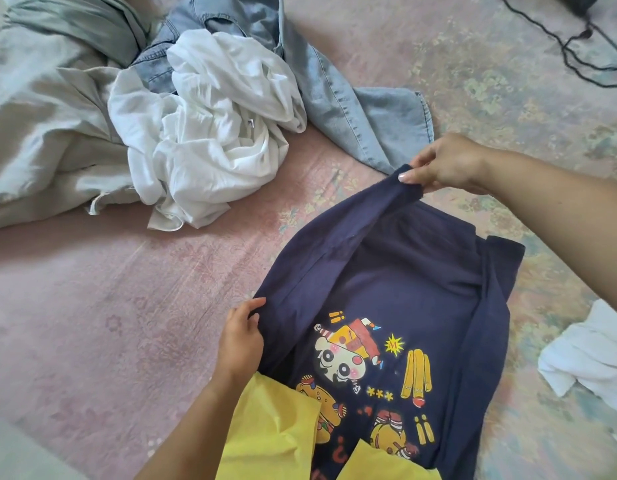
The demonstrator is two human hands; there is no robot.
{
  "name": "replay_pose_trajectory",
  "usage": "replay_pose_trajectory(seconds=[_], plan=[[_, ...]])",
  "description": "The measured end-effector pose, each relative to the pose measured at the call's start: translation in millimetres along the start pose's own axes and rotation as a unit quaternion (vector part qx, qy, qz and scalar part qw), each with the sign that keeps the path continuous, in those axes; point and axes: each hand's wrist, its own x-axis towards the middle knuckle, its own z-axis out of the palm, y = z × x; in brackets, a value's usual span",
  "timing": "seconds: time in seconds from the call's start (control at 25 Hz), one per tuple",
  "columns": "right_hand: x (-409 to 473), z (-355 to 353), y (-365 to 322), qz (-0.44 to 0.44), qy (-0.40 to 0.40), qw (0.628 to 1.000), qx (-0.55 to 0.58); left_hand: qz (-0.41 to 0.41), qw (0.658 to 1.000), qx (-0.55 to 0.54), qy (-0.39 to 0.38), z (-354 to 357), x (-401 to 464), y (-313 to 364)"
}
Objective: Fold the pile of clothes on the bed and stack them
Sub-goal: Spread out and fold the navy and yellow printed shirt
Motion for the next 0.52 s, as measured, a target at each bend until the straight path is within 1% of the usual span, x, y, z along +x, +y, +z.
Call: replay_pose_trajectory(seconds=[0.08,0.12,0.2,0.24,0.32,0.36,0.4,0.48,0.52], plan=[[1,3,-1,0.0,-0.006,1.0,-0.025,-0.001,1.0,0.012,0.001,-1,-2,3],[3,4,-1,0.002,-0.005,1.0,-0.018,-0.003,1.0,0.02,0.002,-1,-2,5],[3,6,-4,0.015,0.0,0.998,0.069,-0.006,0.999,0.031,0.005,-2,-4,6],[2,6,-7,0.015,0.017,0.993,0.117,-0.006,0.999,0.042,0.006,-2,-4,7],[0,-1,-13,0.006,0.07,0.986,0.154,0.003,0.997,0.075,0.008,0,-5,9],[-1,-8,-14,-0.003,0.08,0.982,0.173,0.007,0.996,0.087,0.01,1,-6,10],[-3,-14,-16,-0.016,0.074,0.977,0.201,0.011,0.995,0.096,0.011,1,-8,11],[-13,-23,-21,-0.04,0.024,0.968,0.248,0.025,0.993,0.119,0.014,1,-11,12],[-19,-26,-23,-0.051,-0.001,0.971,0.234,0.037,0.99,0.134,0.013,1,-12,11]])
